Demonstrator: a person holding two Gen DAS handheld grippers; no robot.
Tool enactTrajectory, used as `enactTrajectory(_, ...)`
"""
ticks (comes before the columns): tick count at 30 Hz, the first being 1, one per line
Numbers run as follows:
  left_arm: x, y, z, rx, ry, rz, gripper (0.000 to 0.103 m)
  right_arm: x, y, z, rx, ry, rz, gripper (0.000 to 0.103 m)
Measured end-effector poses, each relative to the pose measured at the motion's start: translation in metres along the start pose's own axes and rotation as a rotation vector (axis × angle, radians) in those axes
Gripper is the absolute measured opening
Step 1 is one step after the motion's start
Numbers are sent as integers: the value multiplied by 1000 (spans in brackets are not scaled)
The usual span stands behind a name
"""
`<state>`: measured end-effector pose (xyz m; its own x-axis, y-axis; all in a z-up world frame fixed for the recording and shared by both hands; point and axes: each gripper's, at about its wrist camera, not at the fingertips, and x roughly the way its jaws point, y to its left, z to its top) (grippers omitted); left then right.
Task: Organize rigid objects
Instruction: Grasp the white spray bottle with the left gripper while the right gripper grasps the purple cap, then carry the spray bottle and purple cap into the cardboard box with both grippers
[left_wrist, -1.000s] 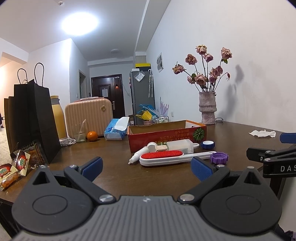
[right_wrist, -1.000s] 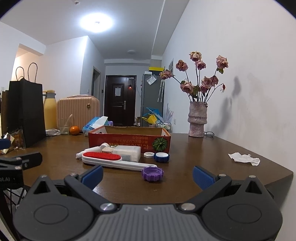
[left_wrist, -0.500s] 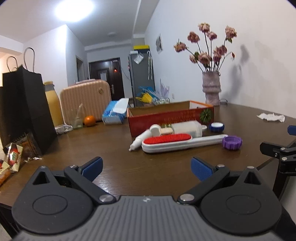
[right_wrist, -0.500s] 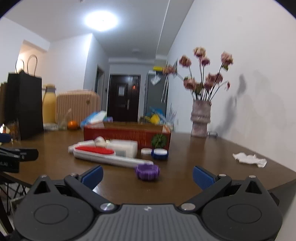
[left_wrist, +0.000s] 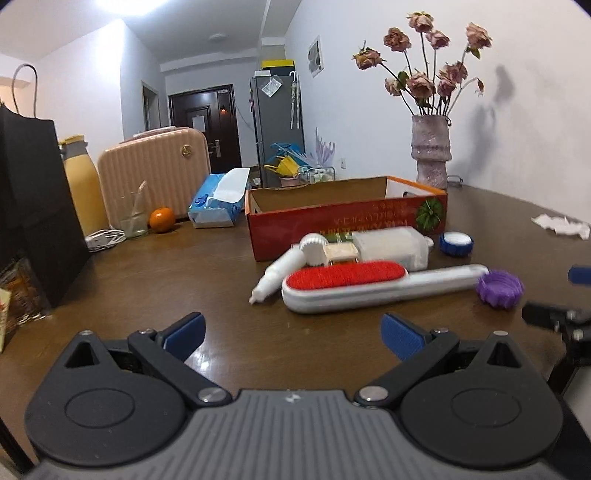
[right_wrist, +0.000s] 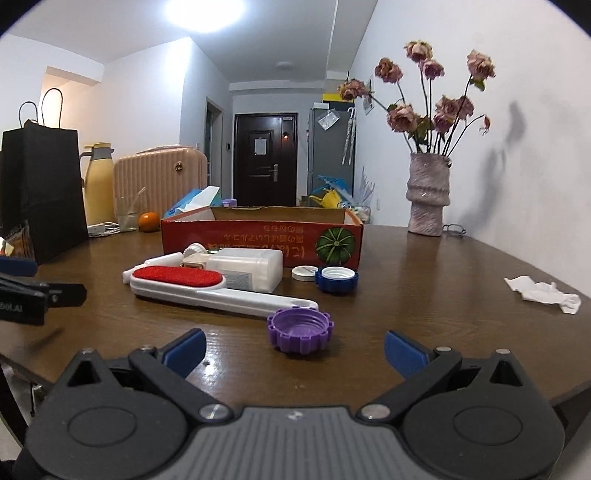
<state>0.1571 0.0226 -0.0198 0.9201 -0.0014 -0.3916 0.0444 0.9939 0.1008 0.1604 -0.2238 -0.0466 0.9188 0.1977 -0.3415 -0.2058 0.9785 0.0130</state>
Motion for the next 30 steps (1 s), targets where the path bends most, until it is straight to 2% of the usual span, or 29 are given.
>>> enactTrajectory(2, 15, 12, 10, -25, 4, -25, 103, 11, -2, 3, 2, 16, 7, 98)
enactTrajectory(3, 24, 18, 17, -39, 17, -31, 103, 16, -3, 4, 3, 25, 13, 93)
enactTrajectory(5, 41, 31, 31, -60, 20, -78, 103, 27, -5, 7, 4, 40, 16, 89)
enactTrajectory(7, 55, 35, 42, -41, 16, -89, 101, 37, -7, 8, 7, 47, 10, 85)
enactTrajectory(9, 77, 35, 53, -3, 39, -96, 93, 46, -9, 10, 5, 55, 14, 82)
enactTrajectory(11, 102, 38, 61, 1, 92, -128, 72, 55, -10, 12, 4, 62, 10, 78)
enactTrajectory(14, 137, 44, 66, -19, 187, -164, 56, 64, -15, 12, 8, 75, 4, 72)
enactTrajectory(21, 183, 40, 66, 22, 270, -248, 52, 81, -37, 14, 47, 93, -55, 62)
enactTrajectory(24, 196, 37, 64, 31, 288, -243, 39, 88, -45, 15, 66, 105, -63, 53)
enactTrajectory(26, 199, 36, 62, 40, 292, -240, 29, 88, -47, 16, 66, 105, -53, 53)
enactTrajectory(30, 197, 37, 61, 48, 281, -234, 28, 88, -47, 15, 57, 111, -53, 53)
